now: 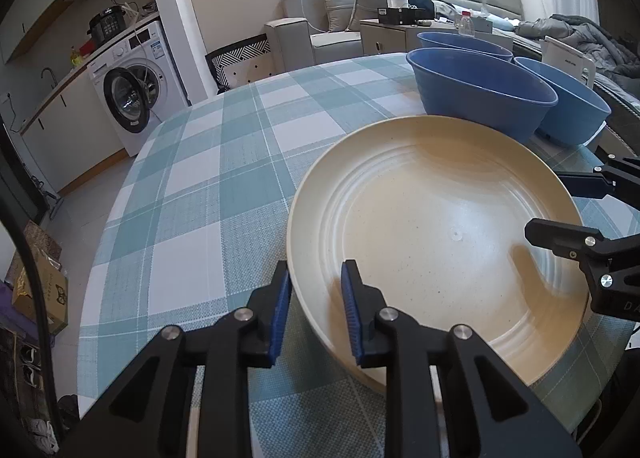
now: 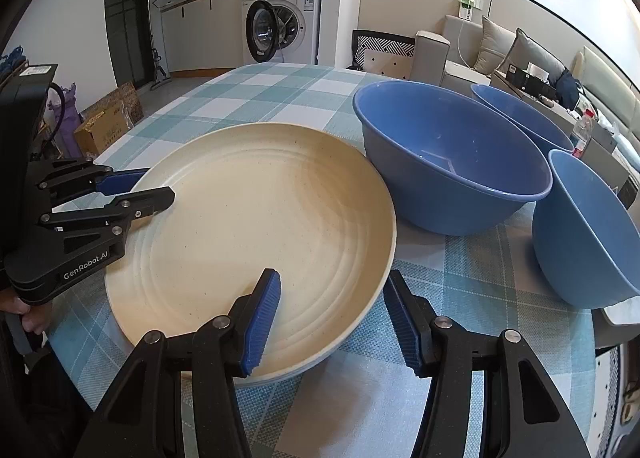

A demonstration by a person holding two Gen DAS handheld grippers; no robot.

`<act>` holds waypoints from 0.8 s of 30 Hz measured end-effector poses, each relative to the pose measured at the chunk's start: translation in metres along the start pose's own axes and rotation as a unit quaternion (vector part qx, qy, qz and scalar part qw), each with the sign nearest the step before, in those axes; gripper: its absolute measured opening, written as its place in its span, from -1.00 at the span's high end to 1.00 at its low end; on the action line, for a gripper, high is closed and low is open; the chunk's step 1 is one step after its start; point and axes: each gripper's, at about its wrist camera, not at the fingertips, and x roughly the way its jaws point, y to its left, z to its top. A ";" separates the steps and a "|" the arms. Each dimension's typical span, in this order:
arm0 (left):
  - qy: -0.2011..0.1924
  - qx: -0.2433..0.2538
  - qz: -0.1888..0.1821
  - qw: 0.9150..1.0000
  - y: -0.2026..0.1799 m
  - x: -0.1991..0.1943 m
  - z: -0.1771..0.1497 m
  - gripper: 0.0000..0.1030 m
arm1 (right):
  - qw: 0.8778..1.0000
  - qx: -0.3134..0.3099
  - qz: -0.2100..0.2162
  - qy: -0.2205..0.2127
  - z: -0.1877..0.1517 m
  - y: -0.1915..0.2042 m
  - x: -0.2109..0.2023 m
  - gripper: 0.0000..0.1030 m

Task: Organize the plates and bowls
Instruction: 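Lower the cream plate onto the first plate and open both grippers, then withdraw both open grippers from the plate stack toward the blue bowls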

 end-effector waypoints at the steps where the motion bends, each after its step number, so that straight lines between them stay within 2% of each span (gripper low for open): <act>1: 0.000 -0.003 -0.003 1.000 0.001 0.000 0.000 0.56 | 1.000 0.002 0.002 0.000 0.000 -0.001 0.000 -0.07; 5: 0.000 0.000 -0.001 1.000 0.001 0.000 0.001 0.50 | 1.000 0.002 0.003 0.000 0.000 -0.002 0.000 -0.07; 8: 0.000 0.001 -0.007 1.000 0.000 0.000 0.001 0.33 | 1.000 0.004 0.006 -0.001 0.000 -0.003 0.001 -0.07; 13: 0.011 -0.010 -0.039 0.999 0.001 0.000 0.001 0.07 | 1.000 0.011 0.014 -0.004 0.000 -0.008 -0.001 -0.10; 14: 0.013 -0.013 -0.043 0.999 0.002 0.000 0.001 0.06 | 1.000 0.011 0.015 -0.005 0.000 -0.009 -0.002 -0.14; 16: 0.016 -0.018 -0.045 0.999 0.003 0.001 0.001 0.02 | 1.000 0.012 0.015 -0.008 0.000 -0.011 -0.004 -0.37; 18: 0.016 -0.025 -0.044 0.999 0.005 0.000 0.001 0.00 | 1.000 0.017 0.017 -0.013 0.001 -0.014 -0.007 -0.43; 22: 0.017 -0.042 -0.050 0.998 0.012 -0.002 0.003 -0.05 | 0.999 0.021 0.020 -0.023 0.002 -0.018 -0.013 -0.69; 24: 0.013 -0.050 -0.056 0.997 0.014 -0.005 0.004 -0.24 | 0.999 0.023 0.023 -0.028 0.003 -0.019 -0.017 -0.80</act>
